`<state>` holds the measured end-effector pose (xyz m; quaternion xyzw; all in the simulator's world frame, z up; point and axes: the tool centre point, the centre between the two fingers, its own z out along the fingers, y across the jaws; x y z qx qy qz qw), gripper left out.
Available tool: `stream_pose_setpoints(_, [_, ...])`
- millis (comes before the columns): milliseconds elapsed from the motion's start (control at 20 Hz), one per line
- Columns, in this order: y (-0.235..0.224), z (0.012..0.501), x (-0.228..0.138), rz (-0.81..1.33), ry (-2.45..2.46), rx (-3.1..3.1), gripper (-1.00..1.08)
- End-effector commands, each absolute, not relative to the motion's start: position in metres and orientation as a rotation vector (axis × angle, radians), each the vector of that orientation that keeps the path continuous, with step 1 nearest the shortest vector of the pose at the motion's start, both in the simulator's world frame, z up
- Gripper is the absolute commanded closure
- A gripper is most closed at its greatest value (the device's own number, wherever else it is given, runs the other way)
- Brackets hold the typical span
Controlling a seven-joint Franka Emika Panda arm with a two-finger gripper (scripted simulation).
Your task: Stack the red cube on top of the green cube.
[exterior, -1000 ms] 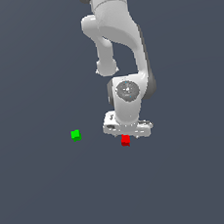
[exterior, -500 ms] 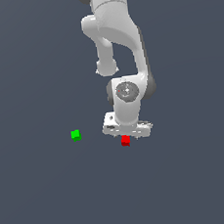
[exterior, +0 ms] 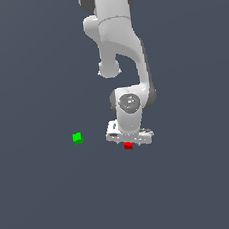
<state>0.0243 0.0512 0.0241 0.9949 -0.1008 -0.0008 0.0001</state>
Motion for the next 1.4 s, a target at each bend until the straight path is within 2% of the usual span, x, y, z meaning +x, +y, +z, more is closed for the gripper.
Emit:
stream_pose_setpoints(0, [0.051,0.02,0.025,0.0,-0.316,3.126,-0.92])
stream_pose_setpoints(100, [0.051,0.02,0.026,0.0,-0.316,3.126,-0.92])
stream_pose_setpoints(150, [0.051,0.02,0.026,0.0,-0.316,3.126,1.08])
stream_pose_setpoints(850, [0.052,0.025,0.025,-0.001,-0.316,3.126,1.08])
stream_pose_setpoints(1350, [0.052,0.08,0.024,-0.001,-0.316,3.126,1.08])
